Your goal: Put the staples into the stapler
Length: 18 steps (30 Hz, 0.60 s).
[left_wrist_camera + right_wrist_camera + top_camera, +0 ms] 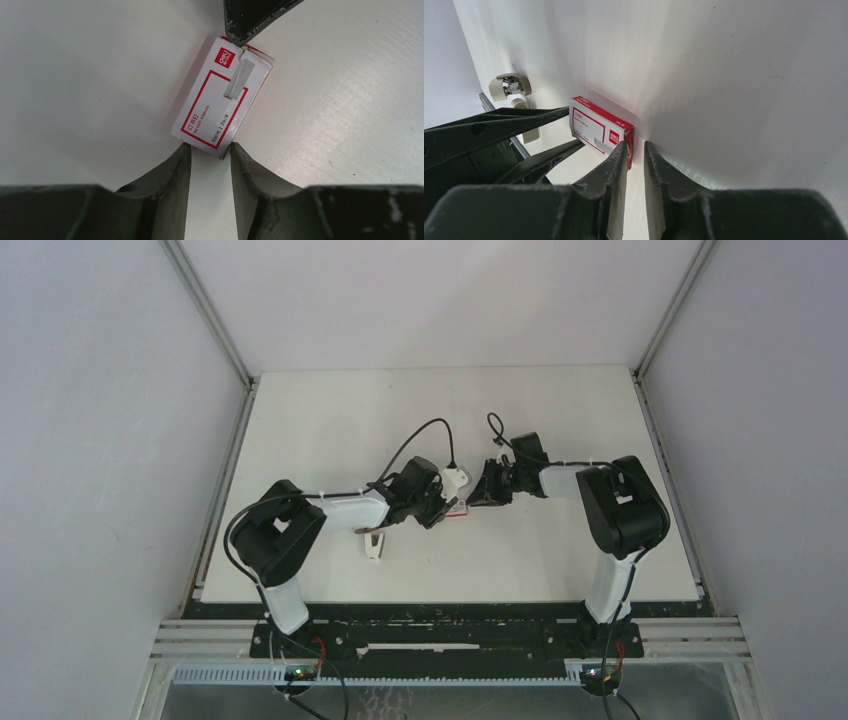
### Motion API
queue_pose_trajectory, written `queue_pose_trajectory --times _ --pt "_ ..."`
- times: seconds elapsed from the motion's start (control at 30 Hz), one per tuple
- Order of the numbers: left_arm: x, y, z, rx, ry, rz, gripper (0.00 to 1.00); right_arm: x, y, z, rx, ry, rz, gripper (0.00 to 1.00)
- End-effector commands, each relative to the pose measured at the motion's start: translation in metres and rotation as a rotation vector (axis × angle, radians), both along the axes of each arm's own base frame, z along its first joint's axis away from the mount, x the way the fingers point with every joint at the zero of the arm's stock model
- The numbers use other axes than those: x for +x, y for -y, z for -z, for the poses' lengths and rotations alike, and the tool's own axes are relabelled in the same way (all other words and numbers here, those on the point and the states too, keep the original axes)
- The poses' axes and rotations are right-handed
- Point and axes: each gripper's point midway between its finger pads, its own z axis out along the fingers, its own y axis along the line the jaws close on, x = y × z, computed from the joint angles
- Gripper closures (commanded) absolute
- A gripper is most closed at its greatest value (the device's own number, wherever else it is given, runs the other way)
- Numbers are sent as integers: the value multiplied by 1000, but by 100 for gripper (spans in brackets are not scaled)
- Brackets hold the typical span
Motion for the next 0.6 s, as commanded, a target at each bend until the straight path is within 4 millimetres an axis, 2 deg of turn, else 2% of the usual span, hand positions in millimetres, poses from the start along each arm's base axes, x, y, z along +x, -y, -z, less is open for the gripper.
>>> queue_pose_trajectory --times 0.0,0.33,0.57 --pt "14 11 -16 -10 55 12 62 10 3 -15 10 48 27 82" --pt "14 10 -15 -1 55 10 62 9 4 -12 3 39 30 82" --pt "13 11 -14 1 52 14 63 3 -2 -11 24 17 -11 83"
